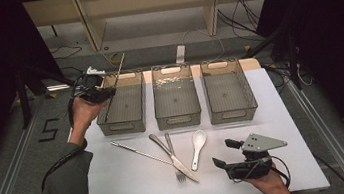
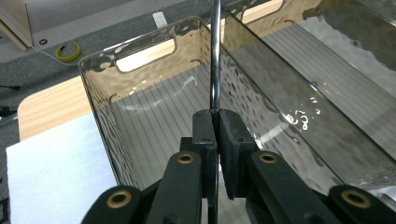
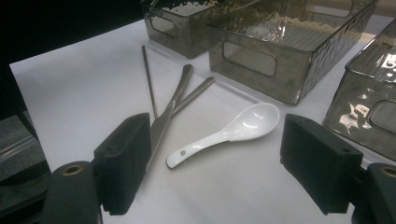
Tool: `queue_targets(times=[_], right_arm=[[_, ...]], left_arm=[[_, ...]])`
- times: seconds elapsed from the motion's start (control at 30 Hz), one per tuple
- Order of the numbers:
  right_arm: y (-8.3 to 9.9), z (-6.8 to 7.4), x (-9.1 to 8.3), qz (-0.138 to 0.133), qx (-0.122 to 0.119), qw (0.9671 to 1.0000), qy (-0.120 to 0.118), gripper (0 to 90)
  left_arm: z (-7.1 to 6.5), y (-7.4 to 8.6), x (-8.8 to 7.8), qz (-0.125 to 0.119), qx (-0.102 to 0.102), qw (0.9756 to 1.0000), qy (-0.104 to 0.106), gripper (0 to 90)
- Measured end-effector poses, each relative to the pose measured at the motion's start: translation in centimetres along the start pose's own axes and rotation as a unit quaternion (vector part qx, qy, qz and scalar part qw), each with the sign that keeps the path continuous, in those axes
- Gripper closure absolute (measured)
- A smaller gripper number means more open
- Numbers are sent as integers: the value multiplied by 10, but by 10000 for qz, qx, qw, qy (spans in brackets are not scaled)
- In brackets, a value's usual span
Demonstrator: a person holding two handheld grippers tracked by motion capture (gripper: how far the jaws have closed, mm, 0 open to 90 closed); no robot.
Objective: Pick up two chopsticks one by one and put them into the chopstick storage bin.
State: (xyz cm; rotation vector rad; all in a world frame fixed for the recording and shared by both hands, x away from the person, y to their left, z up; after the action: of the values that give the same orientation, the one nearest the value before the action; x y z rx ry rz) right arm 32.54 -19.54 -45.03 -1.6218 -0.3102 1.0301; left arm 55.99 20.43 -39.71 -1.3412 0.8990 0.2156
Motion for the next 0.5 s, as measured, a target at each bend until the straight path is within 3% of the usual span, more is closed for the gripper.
queue_targets(times=[0.33,0.5], right_arm=[[1,0,1,18,-4,10000,-1,258],[1,1,1,34,-11,10000,-7,258]], left_arm=[[1,12,11,205,105,9997,-104,846],[3,17,14,209,26,9997,-128,842]])
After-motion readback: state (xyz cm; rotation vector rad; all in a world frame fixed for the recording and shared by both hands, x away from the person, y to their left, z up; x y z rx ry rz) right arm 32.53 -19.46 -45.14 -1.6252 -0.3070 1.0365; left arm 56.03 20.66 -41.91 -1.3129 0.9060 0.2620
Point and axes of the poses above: each handheld gripper's, and its own axes: x roughly forward along the jaws, y roughly out of its underside, z roughly to its left, the point moved 4 cm from there along x, roughly forward along the jaws, and after that the axes turned 4 degrees about -x, right-handed, at the moved point
